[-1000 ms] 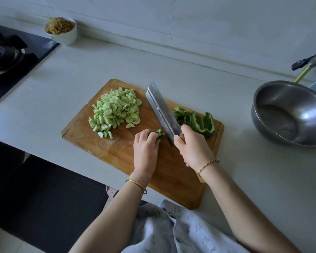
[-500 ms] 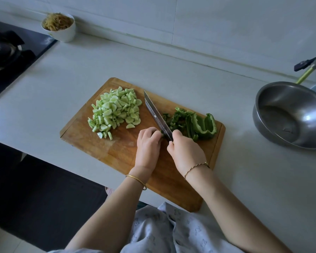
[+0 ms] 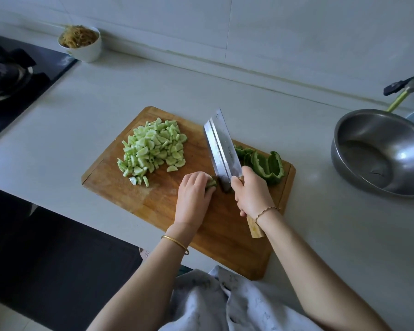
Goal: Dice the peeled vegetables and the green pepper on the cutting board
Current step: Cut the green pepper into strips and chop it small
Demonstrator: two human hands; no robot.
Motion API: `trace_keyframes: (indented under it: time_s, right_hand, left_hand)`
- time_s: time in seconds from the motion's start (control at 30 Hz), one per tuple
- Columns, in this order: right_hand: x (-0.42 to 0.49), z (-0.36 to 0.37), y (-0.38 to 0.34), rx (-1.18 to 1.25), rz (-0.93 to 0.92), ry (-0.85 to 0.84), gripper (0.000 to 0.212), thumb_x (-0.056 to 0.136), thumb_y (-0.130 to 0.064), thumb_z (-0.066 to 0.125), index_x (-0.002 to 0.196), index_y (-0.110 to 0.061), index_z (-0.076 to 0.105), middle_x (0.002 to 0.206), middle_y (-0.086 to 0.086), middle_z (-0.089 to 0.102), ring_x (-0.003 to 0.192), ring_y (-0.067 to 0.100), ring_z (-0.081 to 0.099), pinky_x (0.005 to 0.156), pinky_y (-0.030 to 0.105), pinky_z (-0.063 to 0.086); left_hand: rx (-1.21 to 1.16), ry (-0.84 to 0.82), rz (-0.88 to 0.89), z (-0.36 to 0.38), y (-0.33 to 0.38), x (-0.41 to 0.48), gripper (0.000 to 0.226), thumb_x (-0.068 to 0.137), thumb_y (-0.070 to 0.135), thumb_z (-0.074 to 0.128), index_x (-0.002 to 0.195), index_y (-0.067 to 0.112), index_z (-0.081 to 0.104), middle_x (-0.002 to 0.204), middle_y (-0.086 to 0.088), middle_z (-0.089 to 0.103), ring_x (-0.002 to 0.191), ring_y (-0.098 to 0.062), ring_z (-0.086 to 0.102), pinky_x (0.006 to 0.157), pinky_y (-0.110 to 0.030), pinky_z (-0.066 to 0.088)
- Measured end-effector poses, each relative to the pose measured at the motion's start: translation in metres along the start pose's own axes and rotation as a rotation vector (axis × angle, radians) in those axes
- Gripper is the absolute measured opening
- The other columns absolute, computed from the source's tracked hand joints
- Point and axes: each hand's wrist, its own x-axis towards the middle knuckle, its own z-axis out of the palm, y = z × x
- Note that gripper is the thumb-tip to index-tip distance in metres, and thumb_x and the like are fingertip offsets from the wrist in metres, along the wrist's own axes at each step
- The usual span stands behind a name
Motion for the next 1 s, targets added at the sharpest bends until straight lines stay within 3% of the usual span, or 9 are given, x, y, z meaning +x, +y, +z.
trace_keyframes:
  time_s: [0.13,0.23,0.43,0.57,0.7,0.83,1.0]
  right_hand:
    - [-0.011,-0.002,0.001,-0.053,-0.089,0.024,0.019,0.101,-0.025,0.042,0.084,-0.015,0.041,0.066,0.003,0.048,0.048,0.014,0.044,0.038,0.025,0.044]
    - [-0.018,-0.001,0.0,-0.136,-0.138,0.016,0.018,0.1,-0.026,0.043,0.09,-0.011,0.044,0.067,0.003,0.049,0.052,0.015,0.046,0.052,0.038,0.053]
    - [-0.022,0.002,-0.003,-0.26,-0.125,-0.02,0.014,0.101,-0.026,0.04,0.095,-0.015,0.043,0.073,-0.001,0.053,0.063,0.018,0.057,0.061,0.041,0.059]
    - [-0.019,0.003,-0.007,-0.352,-0.139,-0.015,0.016,0.102,-0.026,0.039,0.09,-0.015,0.04,0.071,-0.002,0.049,0.062,0.019,0.055,0.056,0.035,0.053]
    - [-0.014,0.012,-0.011,-0.422,-0.123,-0.016,0.013,0.102,-0.025,0.039,0.093,-0.015,0.04,0.081,0.004,0.056,0.076,0.025,0.061,0.062,0.035,0.051]
    - [-0.008,0.018,-0.011,-0.38,-0.084,-0.001,0.013,0.102,-0.024,0.038,0.095,-0.013,0.041,0.082,0.005,0.056,0.076,0.026,0.061,0.065,0.04,0.054]
    - [-0.002,0.014,-0.005,-0.042,0.023,0.019,0.014,0.101,-0.024,0.04,0.096,-0.012,0.045,0.077,0.004,0.052,0.055,0.017,0.052,0.048,0.032,0.054]
  left_hand:
    - [0.025,0.02,-0.05,-0.002,-0.002,-0.008,0.019,0.084,0.017,0.07,0.099,0.009,0.061,0.116,-0.009,0.06,0.113,-0.028,0.048,0.094,-0.04,0.042]
    - [0.044,0.035,-0.065,0.002,-0.002,-0.013,0.014,0.083,0.011,0.069,0.095,0.008,0.062,0.112,-0.011,0.06,0.109,-0.032,0.05,0.092,-0.043,0.042]
    - [0.031,0.053,-0.037,0.002,0.001,-0.009,0.008,0.08,0.001,0.07,0.083,0.004,0.063,0.103,-0.011,0.063,0.1,-0.034,0.054,0.087,-0.038,0.044]
    - [0.025,0.051,0.004,0.001,0.004,-0.006,0.011,0.08,-0.003,0.07,0.078,0.003,0.061,0.099,-0.013,0.065,0.096,-0.034,0.057,0.083,-0.036,0.047]
    - [0.02,0.057,0.013,0.001,0.004,-0.006,0.011,0.081,-0.003,0.068,0.077,0.004,0.06,0.098,-0.014,0.064,0.095,-0.034,0.057,0.082,-0.037,0.048]
    - [0.029,0.048,0.009,0.002,0.002,-0.006,0.01,0.083,-0.001,0.067,0.078,0.004,0.06,0.1,-0.013,0.064,0.097,-0.033,0.056,0.084,-0.036,0.047]
    - [0.009,0.022,-0.017,0.002,0.003,-0.007,0.006,0.087,0.002,0.063,0.084,0.005,0.059,0.107,-0.01,0.062,0.104,-0.029,0.052,0.089,-0.038,0.047]
